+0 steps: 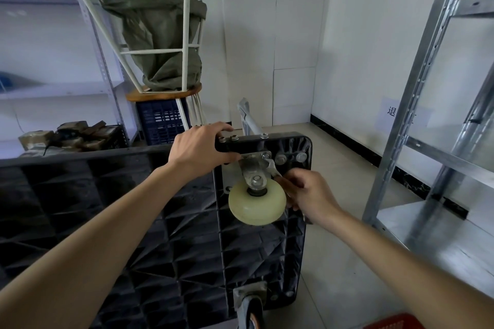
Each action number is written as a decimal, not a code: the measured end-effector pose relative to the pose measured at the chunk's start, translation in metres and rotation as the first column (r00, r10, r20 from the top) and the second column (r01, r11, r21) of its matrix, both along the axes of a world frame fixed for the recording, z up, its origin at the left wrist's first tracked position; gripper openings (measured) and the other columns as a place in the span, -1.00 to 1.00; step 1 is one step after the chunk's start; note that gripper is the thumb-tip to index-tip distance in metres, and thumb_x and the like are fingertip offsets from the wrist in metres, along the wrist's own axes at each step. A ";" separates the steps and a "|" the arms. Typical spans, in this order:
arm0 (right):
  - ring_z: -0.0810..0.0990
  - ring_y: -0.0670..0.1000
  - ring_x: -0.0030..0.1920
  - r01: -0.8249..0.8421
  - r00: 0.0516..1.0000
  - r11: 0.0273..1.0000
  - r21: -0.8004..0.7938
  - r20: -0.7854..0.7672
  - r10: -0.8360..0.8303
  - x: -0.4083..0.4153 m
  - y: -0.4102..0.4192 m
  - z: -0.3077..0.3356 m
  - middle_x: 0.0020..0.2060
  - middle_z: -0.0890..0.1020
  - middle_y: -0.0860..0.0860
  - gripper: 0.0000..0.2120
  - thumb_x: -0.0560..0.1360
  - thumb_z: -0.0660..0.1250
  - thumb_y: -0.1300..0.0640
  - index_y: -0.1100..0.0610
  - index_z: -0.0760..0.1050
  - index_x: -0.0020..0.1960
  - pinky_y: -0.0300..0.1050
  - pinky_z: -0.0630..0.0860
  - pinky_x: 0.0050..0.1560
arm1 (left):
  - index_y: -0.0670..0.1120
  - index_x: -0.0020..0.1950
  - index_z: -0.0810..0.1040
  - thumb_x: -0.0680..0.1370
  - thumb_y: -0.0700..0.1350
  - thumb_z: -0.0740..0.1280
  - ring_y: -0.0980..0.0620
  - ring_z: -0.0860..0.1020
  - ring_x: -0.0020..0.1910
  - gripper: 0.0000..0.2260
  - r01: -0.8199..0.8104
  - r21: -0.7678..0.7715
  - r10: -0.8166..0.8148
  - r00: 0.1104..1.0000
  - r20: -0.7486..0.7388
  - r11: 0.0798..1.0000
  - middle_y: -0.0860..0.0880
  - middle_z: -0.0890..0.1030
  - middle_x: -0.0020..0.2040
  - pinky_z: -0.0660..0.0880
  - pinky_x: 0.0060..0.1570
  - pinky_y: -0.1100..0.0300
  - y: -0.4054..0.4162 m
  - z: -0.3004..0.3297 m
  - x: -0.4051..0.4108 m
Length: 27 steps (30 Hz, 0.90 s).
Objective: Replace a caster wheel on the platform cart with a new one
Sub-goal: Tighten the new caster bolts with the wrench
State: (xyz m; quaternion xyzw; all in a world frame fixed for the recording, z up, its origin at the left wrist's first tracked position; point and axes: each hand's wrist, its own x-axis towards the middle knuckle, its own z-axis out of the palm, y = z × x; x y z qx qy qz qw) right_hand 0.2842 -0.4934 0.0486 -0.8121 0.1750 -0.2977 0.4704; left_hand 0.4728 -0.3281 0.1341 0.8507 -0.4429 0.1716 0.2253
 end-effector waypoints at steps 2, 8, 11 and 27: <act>0.56 -0.04 -0.45 0.030 1.000 0.992 -0.121 0.009 -0.029 -0.004 -0.003 0.002 -0.41 0.64 -0.02 -0.77 0.55 0.42 -0.03 0.07 0.60 -0.21 -0.08 0.45 -0.40 | 0.22 0.40 0.44 0.38 0.36 0.45 0.01 0.59 0.10 -0.37 -0.007 0.001 0.007 1.000 0.001 1.000 0.15 0.64 0.17 0.36 -0.06 0.14 0.000 0.000 0.000; 0.56 -0.16 -0.44 0.072 0.990 0.872 -0.484 -0.074 -0.123 -0.010 -0.027 0.040 -0.41 0.64 -0.16 -0.81 0.46 0.48 -0.15 -0.06 0.65 -0.21 -0.19 0.44 -0.38 | 0.23 0.39 0.45 0.39 0.36 0.45 0.01 0.60 0.08 -0.39 -0.008 0.002 0.008 1.000 0.002 1.000 0.17 0.65 0.15 0.36 -0.07 0.14 0.000 0.000 0.001; 0.55 -0.18 -0.44 0.038 0.977 0.837 -0.545 -0.157 -0.146 -0.005 -0.035 0.059 -0.45 0.62 -0.17 -0.78 0.43 0.50 -0.18 -0.07 0.64 -0.26 -0.19 0.43 -0.36 | 0.24 0.38 0.45 0.38 0.36 0.44 0.01 0.60 0.07 -0.40 -0.012 0.001 0.012 1.000 0.000 1.000 0.18 0.65 0.13 0.38 -0.05 0.12 0.000 0.000 0.002; 0.47 -0.08 -0.38 0.062 0.968 0.758 -0.650 -0.145 -0.203 0.008 -0.040 0.070 -0.42 0.59 -0.07 -0.74 0.39 0.47 -0.29 -0.10 0.68 -0.22 -0.14 0.26 -0.36 | 0.24 0.37 0.45 0.39 0.35 0.44 0.01 0.60 0.05 -0.41 -0.010 0.003 0.010 1.000 0.013 1.000 0.14 0.65 0.12 0.38 -0.06 0.13 0.001 -0.001 0.002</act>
